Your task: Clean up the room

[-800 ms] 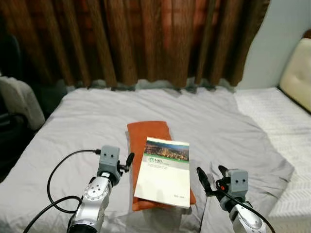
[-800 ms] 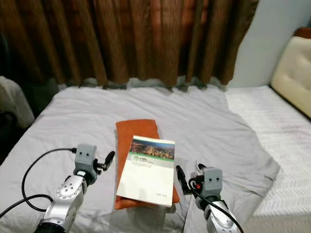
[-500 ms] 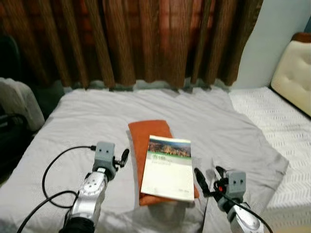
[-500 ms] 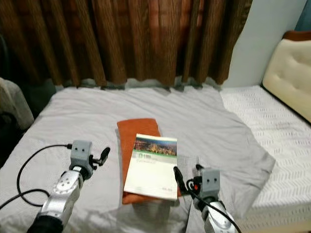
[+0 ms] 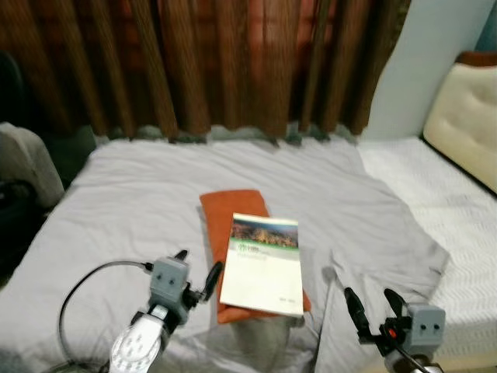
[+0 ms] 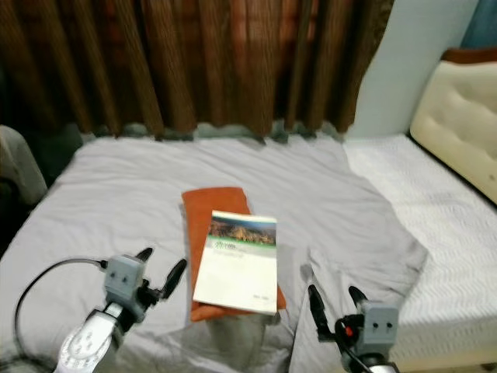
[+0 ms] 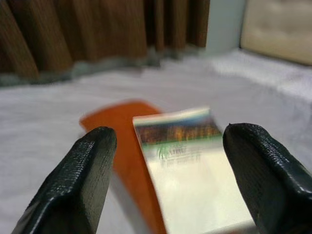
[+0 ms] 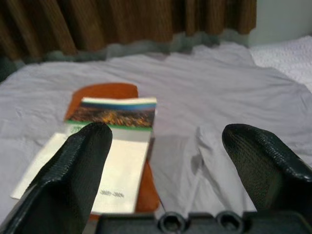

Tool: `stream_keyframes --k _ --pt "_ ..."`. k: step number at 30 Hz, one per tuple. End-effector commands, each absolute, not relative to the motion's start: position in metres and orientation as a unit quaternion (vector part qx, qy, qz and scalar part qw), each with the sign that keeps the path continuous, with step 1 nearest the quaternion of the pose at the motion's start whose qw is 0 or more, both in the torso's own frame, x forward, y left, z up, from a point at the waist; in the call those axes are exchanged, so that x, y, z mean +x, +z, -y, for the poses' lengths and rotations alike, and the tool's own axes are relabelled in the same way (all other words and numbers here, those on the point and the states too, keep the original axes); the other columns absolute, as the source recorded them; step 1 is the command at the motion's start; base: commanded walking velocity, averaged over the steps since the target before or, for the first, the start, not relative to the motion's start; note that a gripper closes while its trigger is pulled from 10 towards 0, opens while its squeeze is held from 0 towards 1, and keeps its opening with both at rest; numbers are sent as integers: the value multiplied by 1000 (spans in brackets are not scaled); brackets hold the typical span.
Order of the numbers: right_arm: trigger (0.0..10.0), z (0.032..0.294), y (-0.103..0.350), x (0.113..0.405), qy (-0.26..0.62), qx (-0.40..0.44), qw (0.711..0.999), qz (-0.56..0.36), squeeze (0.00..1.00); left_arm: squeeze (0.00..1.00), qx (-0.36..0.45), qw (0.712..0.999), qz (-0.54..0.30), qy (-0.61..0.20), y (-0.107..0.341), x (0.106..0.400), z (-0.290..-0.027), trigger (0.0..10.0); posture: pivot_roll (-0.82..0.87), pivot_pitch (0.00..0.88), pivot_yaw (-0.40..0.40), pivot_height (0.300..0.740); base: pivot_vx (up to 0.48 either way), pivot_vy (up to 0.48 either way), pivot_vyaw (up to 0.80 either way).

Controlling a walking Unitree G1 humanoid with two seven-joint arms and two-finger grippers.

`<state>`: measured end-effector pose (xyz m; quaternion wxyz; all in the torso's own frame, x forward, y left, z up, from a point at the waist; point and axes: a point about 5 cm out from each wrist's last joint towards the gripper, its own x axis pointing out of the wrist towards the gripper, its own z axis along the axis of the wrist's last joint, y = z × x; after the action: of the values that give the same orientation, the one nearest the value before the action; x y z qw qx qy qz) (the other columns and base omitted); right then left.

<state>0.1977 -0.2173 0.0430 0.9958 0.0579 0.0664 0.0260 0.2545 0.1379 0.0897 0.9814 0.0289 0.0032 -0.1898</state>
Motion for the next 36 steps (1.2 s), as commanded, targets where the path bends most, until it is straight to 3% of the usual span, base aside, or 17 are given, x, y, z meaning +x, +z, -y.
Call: stream_keyframes --k 1,23,29,30,31,34,36 --pt "10000 222 46 207 27 59 996 -65 0 0 26 983 -27 -177 85 254 -143 10000 -44 0 5 740 461 0 0" --pt "10000 208 45 224 56 48 995 -62 0 0 8 980 -60 -188 80 281 -136 10000 -55 0 22 740 462 0 0" --pt "10000 202 46 226 80 42 993 -71 0 0 -31 976 -98 -192 66 294 -130 10000 -70 2 10 740 0 0 0" --pt "10000 200 48 226 83 42 993 -72 0 0 -42 974 -118 -189 59 299 -130 10000 -95 68 -4 740 0 0 0" --pt "10000 200 48 226 83 42 993 -72 0 0 -42 974 -118 -189 59 299 -130 10000 -95 68 -4 740 0 0 0" --pt "10000 193 57 217 109 33 990 -81 0 0 -110 964 -172 -169 43 313 -126 10000 -155 185 -45 740 0 0 0" --pt "10000 194 65 202 127 21 987 -93 0 0 -151 957 -175 -173 46 321 -118 10000 -228 300 -87 740 0 0 0"
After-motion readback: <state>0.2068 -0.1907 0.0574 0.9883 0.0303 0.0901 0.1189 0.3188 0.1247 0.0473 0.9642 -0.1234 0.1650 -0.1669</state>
